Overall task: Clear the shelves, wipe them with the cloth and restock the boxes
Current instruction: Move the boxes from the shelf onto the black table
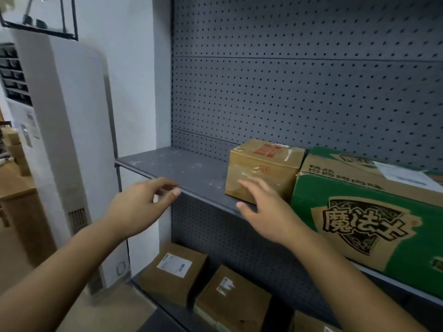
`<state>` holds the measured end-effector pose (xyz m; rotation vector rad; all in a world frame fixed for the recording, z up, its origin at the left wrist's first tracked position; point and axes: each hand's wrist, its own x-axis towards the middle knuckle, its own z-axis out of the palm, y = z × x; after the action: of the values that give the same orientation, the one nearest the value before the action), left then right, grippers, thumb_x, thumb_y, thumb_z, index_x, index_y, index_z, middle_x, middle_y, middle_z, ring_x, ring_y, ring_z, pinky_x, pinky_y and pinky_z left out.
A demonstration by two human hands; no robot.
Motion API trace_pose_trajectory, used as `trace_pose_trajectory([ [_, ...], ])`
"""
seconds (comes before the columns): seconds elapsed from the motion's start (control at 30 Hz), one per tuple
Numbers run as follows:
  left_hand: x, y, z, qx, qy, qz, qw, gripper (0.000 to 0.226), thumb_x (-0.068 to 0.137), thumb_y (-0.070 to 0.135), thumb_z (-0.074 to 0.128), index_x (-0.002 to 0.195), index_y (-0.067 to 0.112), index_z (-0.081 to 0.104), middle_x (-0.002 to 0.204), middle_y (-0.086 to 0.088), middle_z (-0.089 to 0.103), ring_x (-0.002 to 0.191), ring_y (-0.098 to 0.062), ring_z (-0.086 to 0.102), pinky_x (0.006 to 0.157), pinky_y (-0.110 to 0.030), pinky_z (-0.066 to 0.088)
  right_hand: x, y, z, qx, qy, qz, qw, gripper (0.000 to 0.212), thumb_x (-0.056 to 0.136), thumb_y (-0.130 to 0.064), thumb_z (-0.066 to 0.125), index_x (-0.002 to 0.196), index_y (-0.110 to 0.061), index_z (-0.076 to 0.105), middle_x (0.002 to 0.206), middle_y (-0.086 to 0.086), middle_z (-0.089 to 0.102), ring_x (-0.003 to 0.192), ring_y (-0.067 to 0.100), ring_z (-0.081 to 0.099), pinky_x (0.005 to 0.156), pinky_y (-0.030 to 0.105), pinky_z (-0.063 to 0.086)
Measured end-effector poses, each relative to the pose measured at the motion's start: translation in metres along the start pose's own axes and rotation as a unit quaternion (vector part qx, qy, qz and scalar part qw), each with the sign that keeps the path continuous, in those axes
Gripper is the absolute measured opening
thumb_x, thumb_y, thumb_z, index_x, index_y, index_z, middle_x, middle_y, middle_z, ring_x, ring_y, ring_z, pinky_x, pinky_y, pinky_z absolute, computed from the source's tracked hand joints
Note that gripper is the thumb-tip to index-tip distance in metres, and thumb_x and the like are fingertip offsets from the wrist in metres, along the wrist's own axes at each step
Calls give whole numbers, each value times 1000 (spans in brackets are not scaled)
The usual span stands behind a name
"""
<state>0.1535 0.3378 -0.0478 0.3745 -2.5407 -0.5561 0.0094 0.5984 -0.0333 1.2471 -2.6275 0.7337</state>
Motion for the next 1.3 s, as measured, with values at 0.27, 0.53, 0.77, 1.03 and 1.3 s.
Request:
trace_pose_trajectory([
  [0.27, 67, 20, 29, -48, -7, 31, 998, 55, 88, 68, 37, 126, 37, 61, 107, 16, 62, 97, -9, 61, 82, -32, 49, 10, -6, 7, 0, 66, 27, 997, 60, 104, -39, 48, 158, -31, 25, 168, -13, 6, 155, 7, -7, 127, 42, 12],
  [0.53, 122, 36, 52, -128, -4, 72, 989, 52, 93, 65, 43, 137, 38, 49, 104, 32, 54, 106, -7, 57, 97, -41, 49, 15, -15, -3, -34, 126, 35, 991, 57, 103, -36, 49, 156, -31, 29, 166, -13, 10, 153, 3, -12, 126, 39, 8],
  [0.77, 163, 43, 74, -245, -72, 90, 963, 69, 89, 74, 35, 147, 37, 39, 130, 23, 53, 118, -6, 50, 108, -44, 43, 28, -22, -5, -50, 200, 108, 973, 59, 100, -32, 55, 155, -29, 32, 166, -9, 11, 154, 10, -16, 127, 51, 5],
  [1.03, 184, 55, 88, -367, -169, 93, 910, 87, 79, 88, 30, 150, 37, 39, 148, 15, 49, 134, -11, 48, 112, -49, 41, 51, -32, -3, -8, 278, 222, 935, 60, 99, -29, 56, 154, -29, 33, 161, -10, 18, 155, 19, 5, 126, 45, 16],
  [1.3, 192, 52, 96, -440, -206, 100, 868, 46, 98, 69, 33, 134, 46, 52, 121, 32, 59, 110, 15, 54, 103, -35, 46, 58, -37, 3, 38, 312, 257, 914, 52, 99, -23, 60, 148, -24, 45, 152, -14, 30, 128, -11, 30, 87, -12, 13],
])
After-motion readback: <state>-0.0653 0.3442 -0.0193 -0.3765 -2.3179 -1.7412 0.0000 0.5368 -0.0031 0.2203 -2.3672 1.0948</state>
